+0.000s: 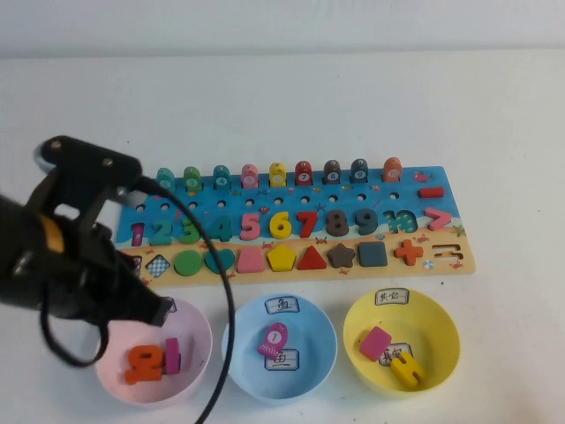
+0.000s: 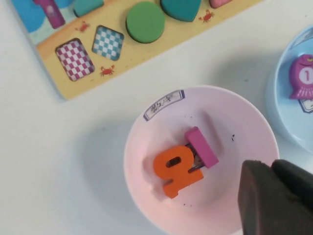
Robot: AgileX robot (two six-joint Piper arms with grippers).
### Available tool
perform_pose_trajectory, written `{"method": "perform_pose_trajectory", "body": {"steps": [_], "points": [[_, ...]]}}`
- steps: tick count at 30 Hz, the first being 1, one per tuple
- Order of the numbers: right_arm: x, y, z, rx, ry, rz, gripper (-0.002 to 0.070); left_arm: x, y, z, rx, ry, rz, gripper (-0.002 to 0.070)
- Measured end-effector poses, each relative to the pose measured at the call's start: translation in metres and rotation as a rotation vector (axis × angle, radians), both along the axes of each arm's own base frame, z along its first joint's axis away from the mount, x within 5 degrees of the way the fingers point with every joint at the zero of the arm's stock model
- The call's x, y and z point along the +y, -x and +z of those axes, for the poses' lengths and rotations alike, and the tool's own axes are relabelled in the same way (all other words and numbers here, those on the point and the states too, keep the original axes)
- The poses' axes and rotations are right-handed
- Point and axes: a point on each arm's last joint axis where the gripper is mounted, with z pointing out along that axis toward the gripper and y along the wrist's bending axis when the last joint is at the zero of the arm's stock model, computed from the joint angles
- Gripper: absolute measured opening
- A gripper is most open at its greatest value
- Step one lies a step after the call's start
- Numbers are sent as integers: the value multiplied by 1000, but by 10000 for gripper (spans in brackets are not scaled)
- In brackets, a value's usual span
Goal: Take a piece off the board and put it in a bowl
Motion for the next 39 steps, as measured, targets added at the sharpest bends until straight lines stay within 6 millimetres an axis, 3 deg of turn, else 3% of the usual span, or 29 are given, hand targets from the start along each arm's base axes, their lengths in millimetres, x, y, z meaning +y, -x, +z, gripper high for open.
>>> {"method": "perform_pose_trajectory", "body": {"steps": [9, 17, 23, 34, 39], "points": [[0, 0, 0, 0, 0, 0, -17, 49, 87, 8, -392, 238, 26, -1], [0, 0, 0, 0, 0, 0, -17, 74, 132, -25, -608, 378, 44, -2], [0, 0, 0, 0, 0, 0, -17, 85, 138, -48, -658, 236, 16, -2], [0, 0, 0, 0, 0, 0, -17, 83, 139, -59, -586, 310, 65, -3], [0, 0, 0, 0, 0, 0, -17, 78, 134, -72, -730, 335, -4, -3]]}}
